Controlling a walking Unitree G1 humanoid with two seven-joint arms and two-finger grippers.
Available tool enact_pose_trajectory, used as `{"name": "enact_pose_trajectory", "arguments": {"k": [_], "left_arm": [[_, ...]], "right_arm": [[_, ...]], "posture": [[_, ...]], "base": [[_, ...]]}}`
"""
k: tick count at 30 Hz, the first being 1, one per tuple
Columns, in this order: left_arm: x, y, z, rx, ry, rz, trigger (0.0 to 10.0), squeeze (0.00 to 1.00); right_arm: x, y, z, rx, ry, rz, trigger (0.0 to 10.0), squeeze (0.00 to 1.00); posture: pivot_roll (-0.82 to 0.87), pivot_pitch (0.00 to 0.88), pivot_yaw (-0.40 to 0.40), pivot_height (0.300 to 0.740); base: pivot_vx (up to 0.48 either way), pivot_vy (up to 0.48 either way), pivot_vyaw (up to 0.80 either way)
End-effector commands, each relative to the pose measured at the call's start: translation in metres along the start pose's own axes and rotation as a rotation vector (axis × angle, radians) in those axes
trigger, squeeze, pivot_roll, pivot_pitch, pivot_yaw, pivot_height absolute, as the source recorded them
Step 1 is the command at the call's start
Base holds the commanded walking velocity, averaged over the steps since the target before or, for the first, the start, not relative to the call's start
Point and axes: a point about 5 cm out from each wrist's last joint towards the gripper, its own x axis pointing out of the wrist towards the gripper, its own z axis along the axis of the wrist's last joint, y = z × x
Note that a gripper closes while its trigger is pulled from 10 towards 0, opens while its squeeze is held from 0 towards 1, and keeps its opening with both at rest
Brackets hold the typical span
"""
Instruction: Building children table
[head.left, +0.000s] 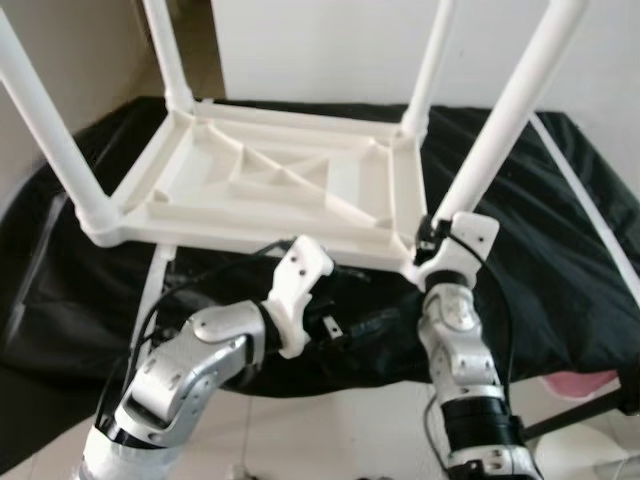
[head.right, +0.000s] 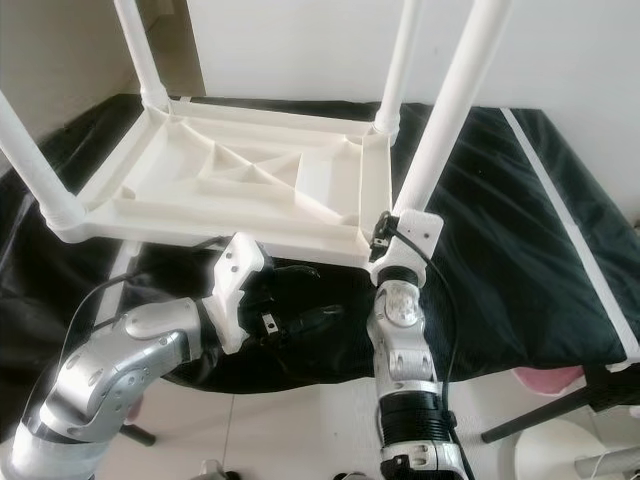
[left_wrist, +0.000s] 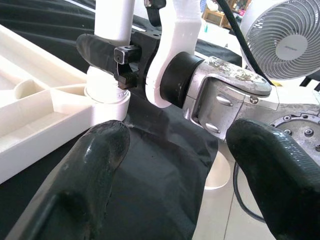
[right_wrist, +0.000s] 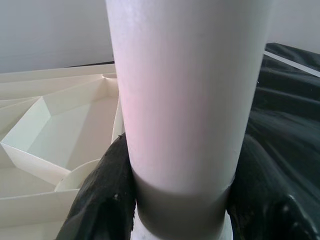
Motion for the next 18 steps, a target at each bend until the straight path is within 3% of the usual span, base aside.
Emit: {"name": "enact_pose_trajectory", "arguments": {"k": [1, 6, 17, 18], "left_arm": [[0.002, -0.005, -0.002, 0.002, 0.002, -0.036, 10.0, 0.00], [0.002, -0.004, -0.003, 0.009, 0.012, -0.035, 10.0, 0.00], [0.000, -0.002, -0.005, 0.014, 0.018, -0.011, 10.0, 0.00], [0.000, -0.002, -0.005, 0.014, 0.020, -0.010, 10.0, 0.00]], "right_arm": [[-0.007, -0.015, -0.023, 0.008, 0.128, -0.069, 10.0, 0.00], [-0.009, -0.012, -0.022, -0.016, 0.124, -0.060, 10.0, 0.00], [-0.014, -0.003, -0.008, 0.047, 0.062, 0.008, 10.0, 0.00], [-0.015, -0.003, -0.006, 0.043, 0.045, 0.027, 10.0, 1.00]], "posture": [[0.00, 0.087, -0.028, 0.740], [0.00, 0.086, -0.029, 0.740], [0.00, 0.084, -0.030, 0.740], [0.00, 0.084, -0.029, 0.740]], "base": [[0.000, 0.000, 0.00], [0.000, 0.000, 0.00], [0.000, 0.000, 0.00], [0.000, 0.000, 0.00]]}}
